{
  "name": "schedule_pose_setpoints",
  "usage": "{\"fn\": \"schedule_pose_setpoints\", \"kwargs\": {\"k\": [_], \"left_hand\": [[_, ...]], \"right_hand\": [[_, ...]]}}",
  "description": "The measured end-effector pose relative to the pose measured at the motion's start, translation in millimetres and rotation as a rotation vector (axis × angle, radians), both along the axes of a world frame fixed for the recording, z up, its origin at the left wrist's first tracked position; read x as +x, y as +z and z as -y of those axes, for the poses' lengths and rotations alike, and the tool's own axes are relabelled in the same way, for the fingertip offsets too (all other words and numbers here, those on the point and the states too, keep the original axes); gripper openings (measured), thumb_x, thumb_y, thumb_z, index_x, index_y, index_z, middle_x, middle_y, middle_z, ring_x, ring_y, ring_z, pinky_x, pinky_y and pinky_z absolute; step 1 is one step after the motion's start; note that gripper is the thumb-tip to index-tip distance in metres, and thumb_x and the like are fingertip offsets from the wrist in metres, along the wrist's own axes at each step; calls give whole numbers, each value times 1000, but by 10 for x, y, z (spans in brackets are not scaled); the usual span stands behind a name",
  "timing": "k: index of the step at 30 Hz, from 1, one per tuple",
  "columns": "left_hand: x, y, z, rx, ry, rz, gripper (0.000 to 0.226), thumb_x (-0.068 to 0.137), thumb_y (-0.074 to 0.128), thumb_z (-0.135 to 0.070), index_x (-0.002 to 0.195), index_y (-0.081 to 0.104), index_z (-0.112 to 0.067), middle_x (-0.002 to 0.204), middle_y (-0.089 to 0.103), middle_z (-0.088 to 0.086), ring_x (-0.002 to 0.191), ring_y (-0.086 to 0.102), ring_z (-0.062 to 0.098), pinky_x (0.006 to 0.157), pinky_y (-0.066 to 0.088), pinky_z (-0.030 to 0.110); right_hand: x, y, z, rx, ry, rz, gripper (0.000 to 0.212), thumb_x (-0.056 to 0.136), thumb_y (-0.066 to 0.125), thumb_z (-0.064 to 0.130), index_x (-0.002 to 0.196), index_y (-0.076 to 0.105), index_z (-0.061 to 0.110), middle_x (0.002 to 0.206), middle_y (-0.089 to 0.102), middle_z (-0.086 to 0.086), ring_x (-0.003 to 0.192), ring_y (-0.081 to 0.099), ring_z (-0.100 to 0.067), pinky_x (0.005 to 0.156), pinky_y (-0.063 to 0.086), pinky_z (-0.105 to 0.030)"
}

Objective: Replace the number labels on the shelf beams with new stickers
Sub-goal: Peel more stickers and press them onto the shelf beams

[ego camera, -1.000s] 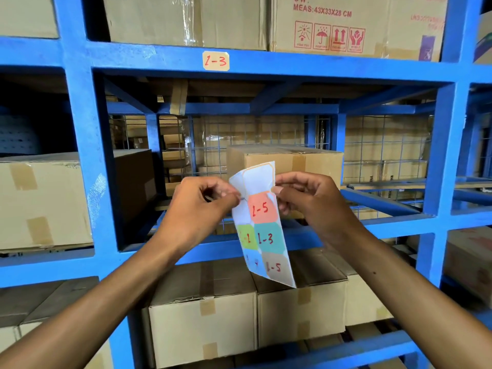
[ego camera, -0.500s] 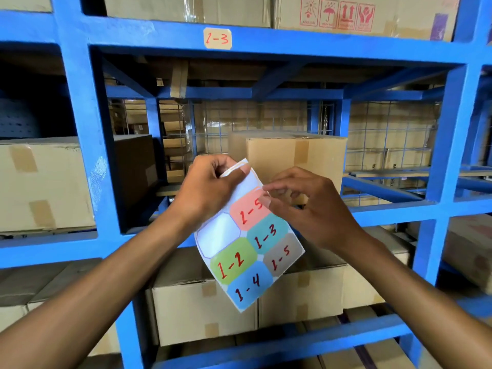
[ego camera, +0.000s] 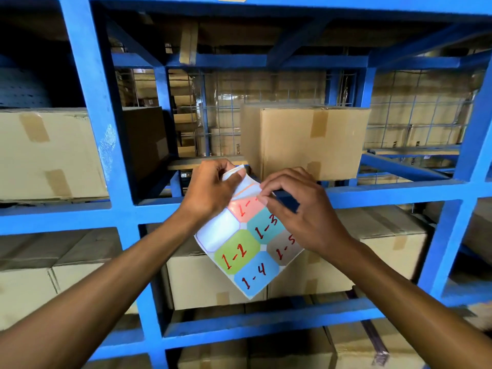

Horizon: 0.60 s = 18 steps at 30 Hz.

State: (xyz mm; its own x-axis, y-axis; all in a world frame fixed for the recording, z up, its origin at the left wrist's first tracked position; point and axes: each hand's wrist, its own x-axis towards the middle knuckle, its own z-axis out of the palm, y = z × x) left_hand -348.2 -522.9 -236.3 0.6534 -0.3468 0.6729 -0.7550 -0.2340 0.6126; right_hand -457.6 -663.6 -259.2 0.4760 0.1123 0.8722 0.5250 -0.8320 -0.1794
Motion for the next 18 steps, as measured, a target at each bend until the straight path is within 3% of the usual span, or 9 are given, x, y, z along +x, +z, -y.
{"fn": "schedule_pose_setpoints", "kwargs": {"k": [3,7,9,13,15,18], "left_hand": [[132,-121,22,-8,21,-64,28,88,62,-21,71,63,2,66,61,13,63,48,15,58,40,30],[357,-268,26,14,101,-115,26,87,63,-23,69,62,-4,65,58,7,61,46,13,58,38,28],[471,-338,-1,32,115,-136,26,88,62,-22,71,62,-2,67,60,9,61,49,13,59,39,28],[640,-509,-19,190,164,-39,19,88,56,-16,70,58,-9,67,60,10,73,51,24,61,33,29],[671,-583,31,246,130,-11,16,89,56,-22,74,57,-15,68,58,3,74,52,24,62,32,28],[728,-693,109,319,105,52,14,90,54,-33,85,59,-21,78,63,4,81,58,26,66,43,32]], "right_hand": [[56,-102,3,2,29,-5,8,84,64,13,80,63,7,89,66,-3,88,53,-15,78,43,-33],[90,-214,4,22,85,-33,7,85,63,13,82,64,7,92,67,-4,91,54,-13,81,43,-30],[101,-236,-5,129,124,-72,2,84,63,12,83,63,11,92,67,-1,93,57,-12,83,44,-27],[217,-210,77,421,123,-112,21,82,68,8,79,60,28,81,65,13,79,58,-1,79,47,-25],[343,-233,197,520,87,-132,18,79,71,7,79,60,22,78,64,11,72,57,-1,74,47,-20],[556,-368,420,592,6,-199,15,77,72,1,81,60,11,77,62,-1,69,54,-7,68,45,-15]]}}
